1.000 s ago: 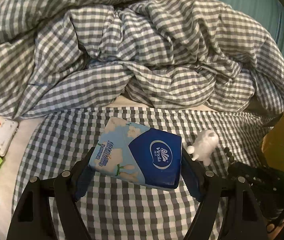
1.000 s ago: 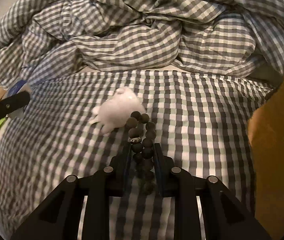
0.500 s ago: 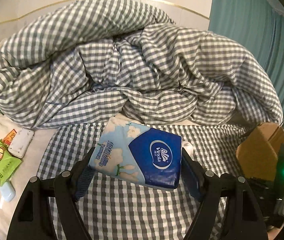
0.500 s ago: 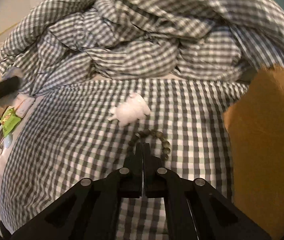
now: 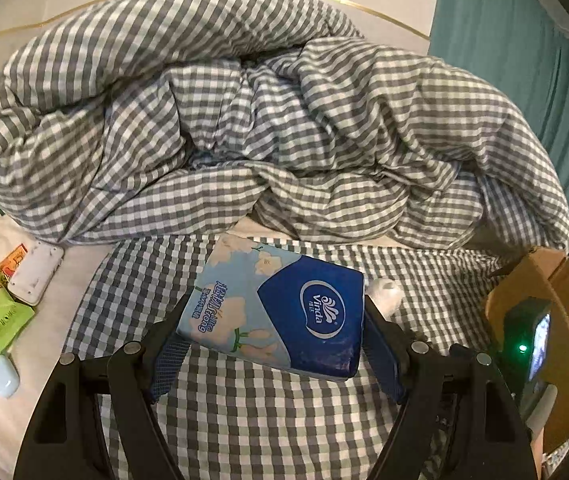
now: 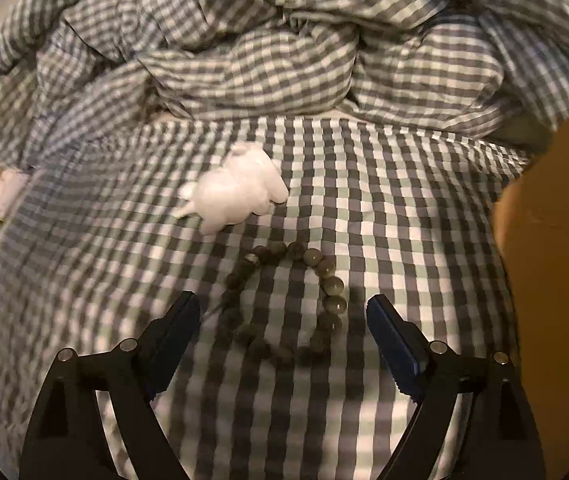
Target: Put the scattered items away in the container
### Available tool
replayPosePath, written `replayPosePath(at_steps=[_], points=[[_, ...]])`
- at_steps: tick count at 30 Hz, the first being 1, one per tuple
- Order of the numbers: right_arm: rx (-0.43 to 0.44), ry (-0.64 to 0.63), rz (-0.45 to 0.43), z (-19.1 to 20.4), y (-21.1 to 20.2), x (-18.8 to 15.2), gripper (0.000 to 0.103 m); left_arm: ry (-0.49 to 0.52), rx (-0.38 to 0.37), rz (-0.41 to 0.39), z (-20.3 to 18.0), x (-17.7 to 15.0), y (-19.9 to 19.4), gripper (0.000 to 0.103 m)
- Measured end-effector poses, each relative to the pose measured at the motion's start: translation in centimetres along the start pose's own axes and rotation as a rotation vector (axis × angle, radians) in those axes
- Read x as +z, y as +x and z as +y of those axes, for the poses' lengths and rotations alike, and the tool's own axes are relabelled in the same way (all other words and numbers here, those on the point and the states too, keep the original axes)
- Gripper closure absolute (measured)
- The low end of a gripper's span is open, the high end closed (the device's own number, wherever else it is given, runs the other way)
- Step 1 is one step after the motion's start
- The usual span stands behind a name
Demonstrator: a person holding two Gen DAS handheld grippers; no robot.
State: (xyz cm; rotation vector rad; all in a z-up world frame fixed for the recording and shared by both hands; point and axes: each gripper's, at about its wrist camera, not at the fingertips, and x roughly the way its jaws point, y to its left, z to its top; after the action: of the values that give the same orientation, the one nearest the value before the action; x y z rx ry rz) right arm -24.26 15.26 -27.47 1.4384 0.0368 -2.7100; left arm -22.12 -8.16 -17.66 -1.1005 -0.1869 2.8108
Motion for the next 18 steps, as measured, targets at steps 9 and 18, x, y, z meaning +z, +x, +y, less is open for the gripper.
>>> replayPosePath(at_steps=[9, 18], points=[[-0.013, -0.039, 0.001, 0.6, 2.6, 0.3, 0.042, -0.017, 0.024, -0.013, 0.9, -0.1, -0.1, 0.023], [0.052, -0.032, 0.007, 0.7, 1.0, -0.3, 0.080, -0.015, 0.007, -0.059, 0.3, 1.0, -3.1, 0.023]])
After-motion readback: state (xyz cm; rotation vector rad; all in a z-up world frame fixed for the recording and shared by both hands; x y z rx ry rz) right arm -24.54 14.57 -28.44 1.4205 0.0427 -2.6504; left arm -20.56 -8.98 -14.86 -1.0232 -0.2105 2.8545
